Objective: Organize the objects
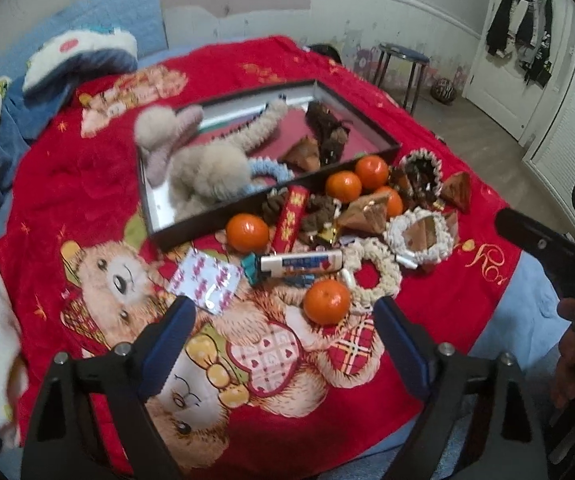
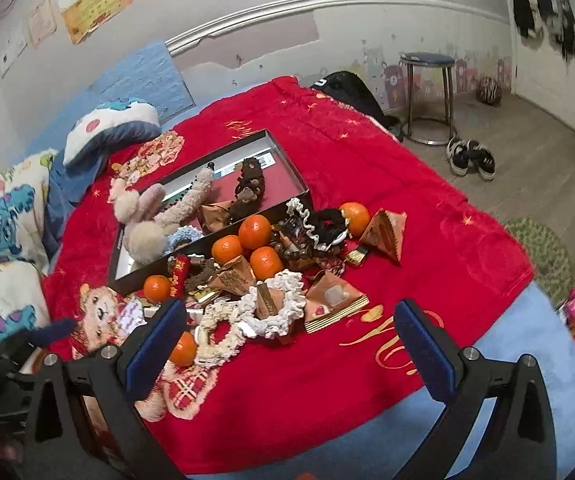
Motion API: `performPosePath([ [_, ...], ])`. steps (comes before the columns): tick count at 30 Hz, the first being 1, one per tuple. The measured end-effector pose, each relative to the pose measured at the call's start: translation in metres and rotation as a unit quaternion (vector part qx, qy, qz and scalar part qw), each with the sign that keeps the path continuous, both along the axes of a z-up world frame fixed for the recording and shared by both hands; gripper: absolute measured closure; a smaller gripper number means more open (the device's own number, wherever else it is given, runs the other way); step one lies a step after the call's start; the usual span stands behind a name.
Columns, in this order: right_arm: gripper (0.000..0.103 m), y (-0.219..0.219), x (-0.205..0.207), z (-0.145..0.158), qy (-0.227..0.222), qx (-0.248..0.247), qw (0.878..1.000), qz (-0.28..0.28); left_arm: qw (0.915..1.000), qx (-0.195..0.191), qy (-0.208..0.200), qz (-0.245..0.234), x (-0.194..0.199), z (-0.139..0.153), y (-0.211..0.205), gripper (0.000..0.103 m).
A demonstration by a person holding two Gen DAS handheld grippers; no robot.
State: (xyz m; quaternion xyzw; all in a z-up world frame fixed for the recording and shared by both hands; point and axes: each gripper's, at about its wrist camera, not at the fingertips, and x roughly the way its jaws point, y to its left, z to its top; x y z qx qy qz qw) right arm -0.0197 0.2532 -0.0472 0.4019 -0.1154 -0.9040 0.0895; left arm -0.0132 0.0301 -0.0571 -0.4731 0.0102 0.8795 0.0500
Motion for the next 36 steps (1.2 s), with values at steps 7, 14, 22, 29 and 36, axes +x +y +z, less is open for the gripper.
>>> performPosePath([
  [7, 0.000, -0.001, -0.010, -0.008, -0.014, -0.014, 1.000, 0.000, 0.9998, 0.010, -0.017, 0.001, -0.006, -0.011, 0.000, 0.011],
  [14, 0.000, 0.000, -0.019, -0.019, -0.029, -0.020, 0.999, -0.003, 0.9995, 0.009, -0.028, -0.011, -0.012, -0.018, 0.008, 0.012],
  [22, 0.000, -0.002, -0.028, -0.030, -0.047, -0.034, 0.998, 0.001, 0.9978, 0.014, -0.056, -0.033, -0.019, -0.031, 0.018, 0.023],
  [29, 0.012, 0.000, -0.032, -0.039, -0.060, -0.046, 0.997, 0.007, 0.9966, 0.033, -0.073, -0.018, -0.024, -0.038, 0.013, 0.036],
  [36, 0.029, -0.003, -0.033, -0.040, -0.064, -0.057, 0.996, 0.019, 0.9960, 0.023, -0.082, -0.029, -0.025, -0.043, 0.021, 0.047],
])
